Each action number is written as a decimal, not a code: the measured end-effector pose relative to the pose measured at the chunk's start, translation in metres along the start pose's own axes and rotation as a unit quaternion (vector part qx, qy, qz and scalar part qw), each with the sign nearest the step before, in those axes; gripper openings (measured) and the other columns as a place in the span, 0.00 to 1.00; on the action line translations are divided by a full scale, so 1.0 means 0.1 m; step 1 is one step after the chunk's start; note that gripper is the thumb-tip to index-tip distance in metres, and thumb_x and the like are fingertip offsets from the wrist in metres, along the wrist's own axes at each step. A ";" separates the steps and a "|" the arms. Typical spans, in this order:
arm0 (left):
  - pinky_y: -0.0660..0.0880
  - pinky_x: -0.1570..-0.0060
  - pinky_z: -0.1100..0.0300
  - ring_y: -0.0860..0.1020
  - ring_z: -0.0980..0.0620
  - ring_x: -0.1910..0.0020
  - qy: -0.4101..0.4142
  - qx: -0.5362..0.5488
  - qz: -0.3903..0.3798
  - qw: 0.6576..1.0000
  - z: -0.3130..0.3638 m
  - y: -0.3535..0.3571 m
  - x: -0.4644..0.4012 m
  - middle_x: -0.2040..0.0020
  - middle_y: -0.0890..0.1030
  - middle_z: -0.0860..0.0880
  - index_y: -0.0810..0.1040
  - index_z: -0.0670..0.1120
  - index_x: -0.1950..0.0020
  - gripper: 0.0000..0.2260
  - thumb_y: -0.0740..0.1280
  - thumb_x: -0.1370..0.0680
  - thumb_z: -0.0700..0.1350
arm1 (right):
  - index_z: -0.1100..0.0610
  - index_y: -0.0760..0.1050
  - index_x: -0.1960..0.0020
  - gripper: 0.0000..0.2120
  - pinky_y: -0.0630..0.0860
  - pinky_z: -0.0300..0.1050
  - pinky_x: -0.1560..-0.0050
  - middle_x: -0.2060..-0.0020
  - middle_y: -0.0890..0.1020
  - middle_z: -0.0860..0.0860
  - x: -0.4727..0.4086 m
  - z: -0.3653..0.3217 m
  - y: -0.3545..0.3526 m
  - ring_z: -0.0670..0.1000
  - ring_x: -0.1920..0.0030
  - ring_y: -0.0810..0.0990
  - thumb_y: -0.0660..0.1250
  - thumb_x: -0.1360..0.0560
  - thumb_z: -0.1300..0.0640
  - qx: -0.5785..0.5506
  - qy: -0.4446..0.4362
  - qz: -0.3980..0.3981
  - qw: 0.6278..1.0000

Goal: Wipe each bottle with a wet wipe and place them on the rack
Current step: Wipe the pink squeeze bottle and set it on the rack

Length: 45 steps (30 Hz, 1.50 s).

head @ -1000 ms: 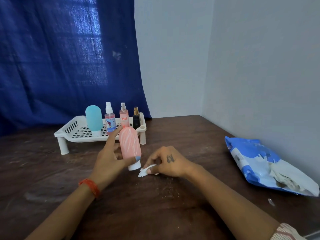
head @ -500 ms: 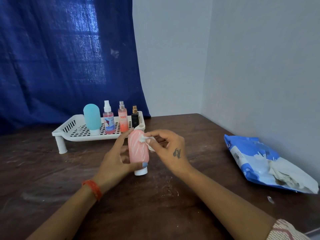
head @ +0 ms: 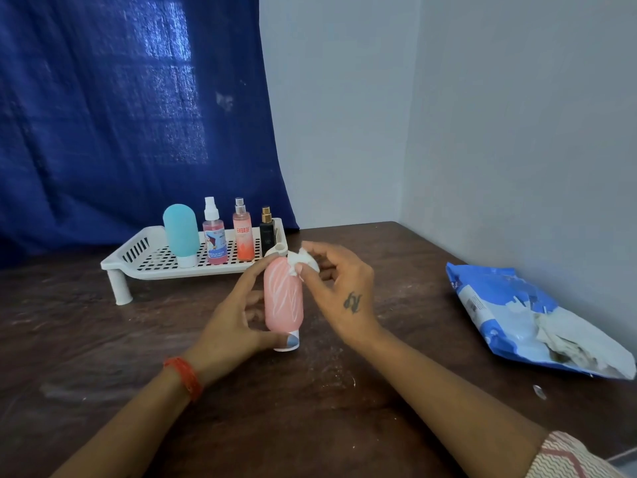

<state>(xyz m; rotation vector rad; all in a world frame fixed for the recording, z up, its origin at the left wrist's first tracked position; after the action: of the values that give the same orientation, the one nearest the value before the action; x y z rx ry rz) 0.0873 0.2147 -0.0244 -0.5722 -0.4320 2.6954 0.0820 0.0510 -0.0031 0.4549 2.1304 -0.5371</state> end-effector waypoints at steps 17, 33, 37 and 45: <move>0.80 0.51 0.57 0.78 0.50 0.42 -0.008 0.024 -0.015 1.000 0.03 0.01 0.01 0.36 0.75 0.52 0.59 0.68 0.31 0.48 0.79 0.42 0.41 | 0.58 0.80 0.49 0.12 0.71 0.25 0.54 0.53 0.81 0.52 -0.01 -0.02 0.04 0.40 0.54 0.75 0.66 0.28 0.53 0.062 -0.082 -0.054 0.993; 0.79 0.53 0.60 0.79 0.51 0.43 0.000 0.032 -0.009 0.999 0.04 0.02 0.02 0.37 0.77 0.51 0.60 0.66 0.31 0.48 0.79 0.43 0.42 | 0.61 0.82 0.51 0.08 0.71 0.27 0.56 0.56 0.79 0.54 -0.03 0.00 0.01 0.43 0.56 0.75 0.68 0.28 0.59 0.068 -0.111 -0.052 0.990; 0.79 0.53 0.62 0.78 0.51 0.42 0.001 0.036 -0.006 0.999 0.05 0.02 0.02 0.36 0.75 0.52 0.61 0.68 0.33 0.46 0.79 0.43 0.41 | 0.60 0.83 0.56 0.09 0.70 0.25 0.61 0.60 0.80 0.52 -0.04 0.04 -0.02 0.42 0.61 0.75 0.67 0.30 0.56 0.065 -0.093 -0.052 0.992; 0.79 0.54 0.62 0.79 0.52 0.43 -0.006 0.028 -0.012 1.000 0.04 0.03 0.02 0.37 0.76 0.52 0.58 0.65 0.29 0.48 0.78 0.39 0.36 | 0.61 0.81 0.50 0.11 0.71 0.28 0.53 0.54 0.81 0.55 -0.04 -0.01 0.05 0.47 0.54 0.78 0.65 0.26 0.56 0.104 -0.107 -0.030 0.988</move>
<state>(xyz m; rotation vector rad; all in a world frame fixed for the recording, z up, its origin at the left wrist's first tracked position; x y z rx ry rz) 0.0831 0.2119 -0.0227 -0.5322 -0.3643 2.6805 0.0861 0.0553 -0.0001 0.4290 1.8944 -0.8105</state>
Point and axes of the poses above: each hand's wrist, its own x-axis away from the middle knuckle, its own y-axis out of the palm, z = x × y, the point moved 2 cm from there along -x, towards the middle knuckle
